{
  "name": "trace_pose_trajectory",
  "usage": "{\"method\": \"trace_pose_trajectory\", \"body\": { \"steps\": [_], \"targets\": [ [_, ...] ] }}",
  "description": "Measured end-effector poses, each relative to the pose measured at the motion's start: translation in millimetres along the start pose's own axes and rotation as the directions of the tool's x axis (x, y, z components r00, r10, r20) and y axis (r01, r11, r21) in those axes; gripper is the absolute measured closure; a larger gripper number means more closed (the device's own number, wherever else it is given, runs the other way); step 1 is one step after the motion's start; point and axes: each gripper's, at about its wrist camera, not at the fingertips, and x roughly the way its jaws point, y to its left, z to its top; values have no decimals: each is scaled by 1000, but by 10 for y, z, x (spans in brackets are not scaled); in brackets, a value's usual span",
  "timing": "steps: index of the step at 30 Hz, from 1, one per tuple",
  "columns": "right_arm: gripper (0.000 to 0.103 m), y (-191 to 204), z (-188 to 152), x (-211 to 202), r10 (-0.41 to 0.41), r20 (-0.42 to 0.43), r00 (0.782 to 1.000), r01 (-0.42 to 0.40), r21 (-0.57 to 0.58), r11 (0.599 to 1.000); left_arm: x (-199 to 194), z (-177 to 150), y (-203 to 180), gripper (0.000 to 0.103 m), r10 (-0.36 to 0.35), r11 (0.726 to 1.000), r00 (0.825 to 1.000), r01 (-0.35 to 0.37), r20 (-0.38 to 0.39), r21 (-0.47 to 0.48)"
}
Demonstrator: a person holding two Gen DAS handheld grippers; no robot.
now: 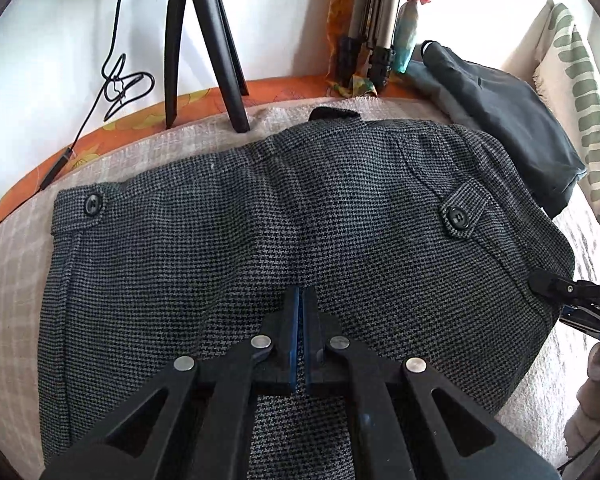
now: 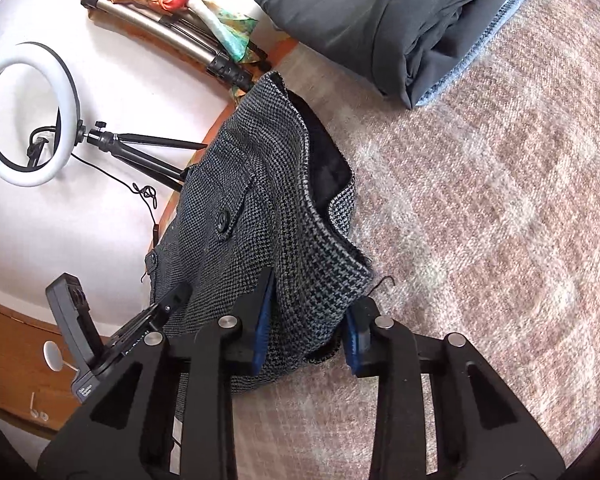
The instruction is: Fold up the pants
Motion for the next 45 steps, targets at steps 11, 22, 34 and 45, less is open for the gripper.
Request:
{"method": "trace_pose_trajectory", "body": {
  "steps": [11, 22, 34, 45],
  "targets": [
    [80, 106, 15, -19, 23, 23, 999, -22, -46, 999, -7, -28, 32, 103, 23, 998, 997, -19, 75, -52],
    [87, 525, 66, -86, -34, 75, 997, 49, -207, 977, 39, -3, 39, 103, 39, 998, 996, -35, 80, -54],
    [88, 1641, -117, -119, -25, 118, 993, 83, -510, 856, -162, -252, 388, 103, -15, 993, 997, 23, 74, -116],
    [91, 2654, -754, 366, -21, 26, 999, 34, -748, 663, -1056, -955, 1103, 103, 37, 979, 987, -4, 155, -205]
  ]
}}
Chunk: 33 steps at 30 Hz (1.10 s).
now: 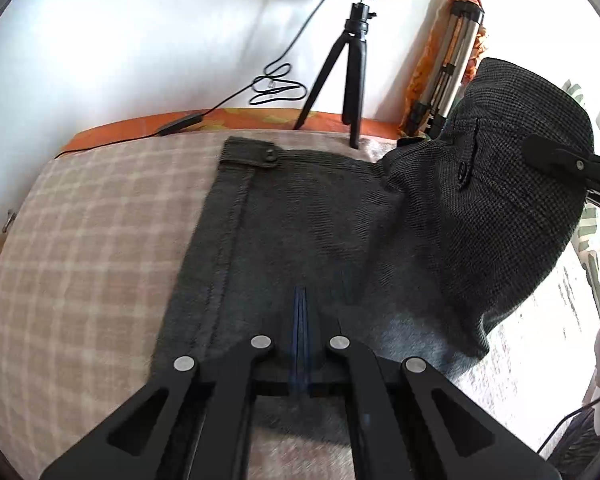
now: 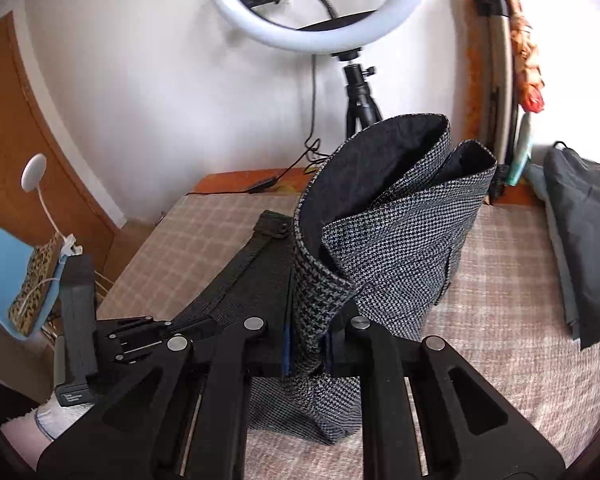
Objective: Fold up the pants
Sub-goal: 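Lower the folded side onto the stack and open the right gripper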
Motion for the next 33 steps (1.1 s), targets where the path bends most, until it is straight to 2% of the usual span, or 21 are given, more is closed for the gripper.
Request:
{"method": "trace_pose_trajectory", "body": {
  "steps": [6, 10, 14, 19, 22, 23, 25, 27, 28, 29, 33],
  "targets": [
    [91, 558, -75, 371, 28, -73, 997, -37, -135, 990, -164, -305, 466, 103, 56, 997, 998, -58, -35, -53],
    [92, 898, -188, 679, 35, -141, 989, -63, -201, 977, -304, -406, 683, 103, 55, 992, 998, -57, -20, -109],
    [92, 1041, -290, 965, 42, -209, 977, -87, -211, 974, -334, -461, 639, 103, 66, 995, 998, -68, -23, -76],
    [90, 980, -378, 1175, 98, -285, 953, -152, -173, 973, -421, -497, 526, 103, 85, 996, 996, -86, -26, -15],
    [84, 878, -356, 1141, 187, -299, 936, -222, -90, 971, -450, -487, 427, 103, 120, 993, 993, -119, -18, 11],
    [79, 849, -337, 1120, 229, -305, 925, -258, -60, 964, -443, -480, 394, 103, 126, 992, 992, -126, -24, 20],
    [73, 801, -314, 1018, 309, -295, 904, -330, -22, 944, -417, -469, 345, 103, 114, 993, 993, -113, -36, 26],
    [62, 782, -300, 920, 356, -285, 890, -374, -10, 927, -403, -468, 326, 103, 91, 996, 995, -91, -46, 9],
    [54, 762, -285, 868, 368, -274, 888, -385, -10, 923, -406, -474, 328, 103, 82, 997, 996, -82, -45, -2],
    [51, 738, -272, 814, 364, -262, 894, -382, -19, 924, -415, -475, 339, 103, 76, 997, 996, -77, -44, -19],
    [51, 598, -221, 727, 311, -253, 916, -333, -48, 942, -460, -490, 401, 103, 36, 993, 998, -42, -55, -113]
  ]
}}
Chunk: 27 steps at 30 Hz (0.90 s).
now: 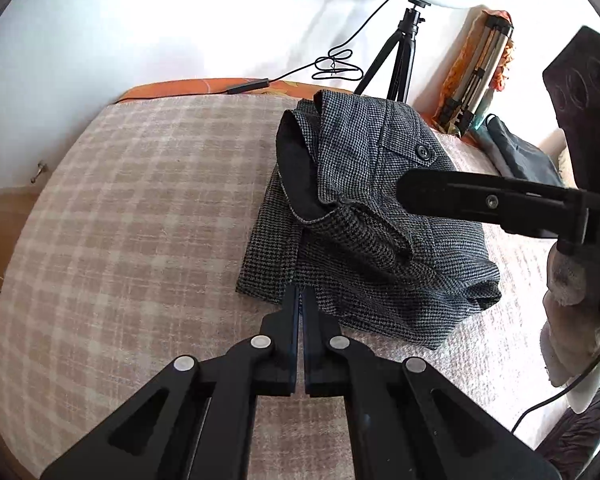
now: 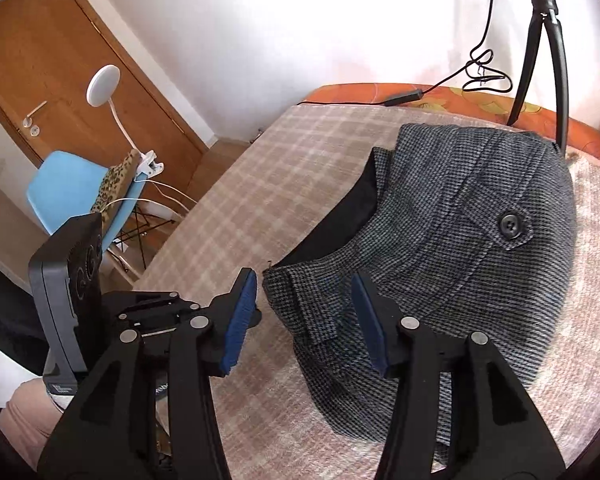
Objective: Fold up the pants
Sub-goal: 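Lower the folded side onto the stack and open the right gripper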
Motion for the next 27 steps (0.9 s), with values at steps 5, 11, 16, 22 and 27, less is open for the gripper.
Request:
{"method": "trace_pose_trajectory", "body": {
  "steps": [5, 11, 16, 22, 27],
  "targets": [
    [51, -137, -35, -37, -42, 1, 999, 42, 11, 999, 21, -41, -11, 103, -19, 998, 1000, 18, -12, -53],
    [51, -261, -123, -50, -65, -21, 998, 65, 3, 998, 166, -46, -166, 103, -1, 998, 1000, 1, -2, -56],
    [51, -336, -131, -128, -76, -16, 997, 76, -23, 997, 185, 2, -337, 103, 74, 997, 997, -74, 18, -16],
    [51, -464, -37, -240, -81, -10, 997, 80, -49, 996, 157, 86, -419, 103, 48, 999, 999, -48, 17, -22],
    [51, -607, 143, -316, -96, -14, 995, 94, -85, 992, 146, 59, -311, 103, 8, 994, 1000, -10, -12, -106]
  ]
}}
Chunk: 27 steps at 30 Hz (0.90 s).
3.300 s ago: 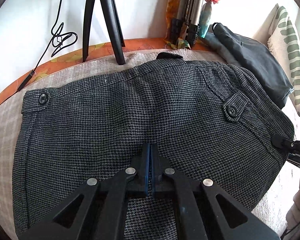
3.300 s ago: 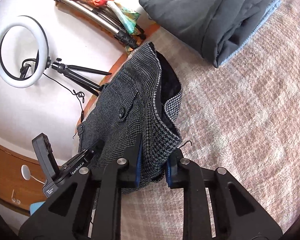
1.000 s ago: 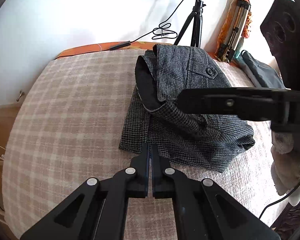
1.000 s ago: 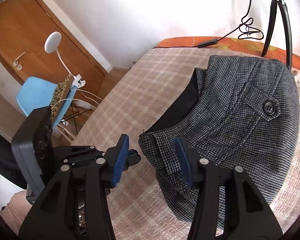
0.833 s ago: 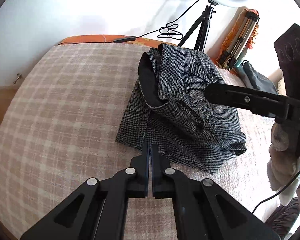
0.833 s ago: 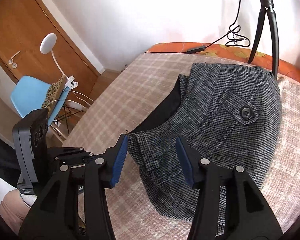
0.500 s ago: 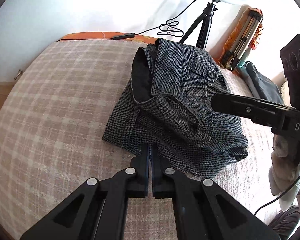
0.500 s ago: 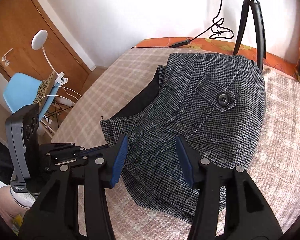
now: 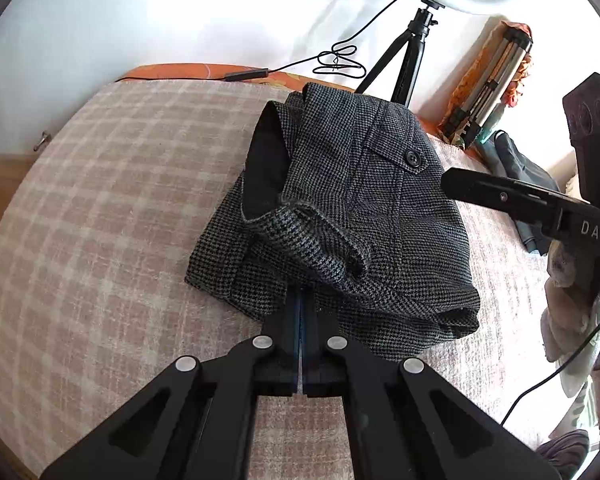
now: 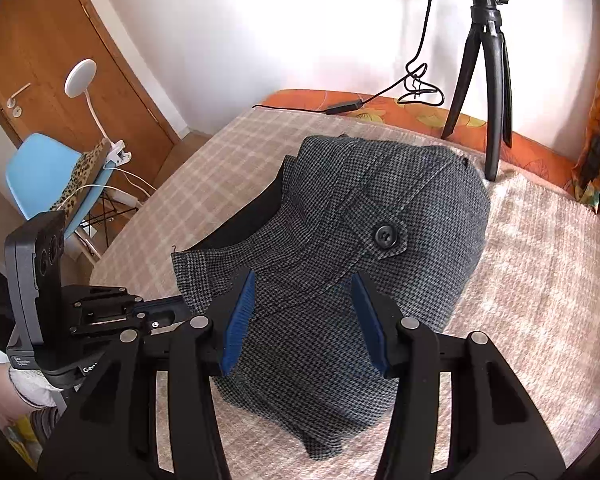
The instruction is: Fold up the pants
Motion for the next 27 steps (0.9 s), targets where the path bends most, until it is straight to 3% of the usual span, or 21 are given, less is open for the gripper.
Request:
{"method": "trace_pose_trajectory", "body": {
  "steps": [5, 14, 15, 17, 21, 24, 27],
  "targets": [
    [51, -170, 136, -2, -24, -1, 1000, 24, -11, 1000, -114, -48, -17, 103, 53, 999, 995, -53, 80, 1],
    [50, -407, 453, 191, -19, -54, 998, 14, -91, 996, -132, -70, 178, 103, 37, 984, 997, -26, 62, -174],
    [46, -452, 511, 224, -17, -65, 998, 10, -103, 995, -137, -87, 196, 103, 27, 982, 998, -15, 62, -189],
    [26, -557, 625, 294, -5, -77, 997, -4, -115, 993, -128, -110, 239, 103, -7, 974, 999, 16, 43, -226],
    [18, -719, 779, 482, -43, -112, 993, 26, -148, 989, -130, -130, 287, 103, -21, 958, 998, 35, 52, -286],
    [17, -792, 850, 668, -20, -170, 985, -11, -179, 984, -76, -82, 369, 103, -48, 937, 998, 61, 45, -344],
    [6, -778, 855, 790, -6, -194, 981, -37, -216, 976, -10, -20, 436, 103, -63, 927, 998, 67, 23, -368]
  ]
}}
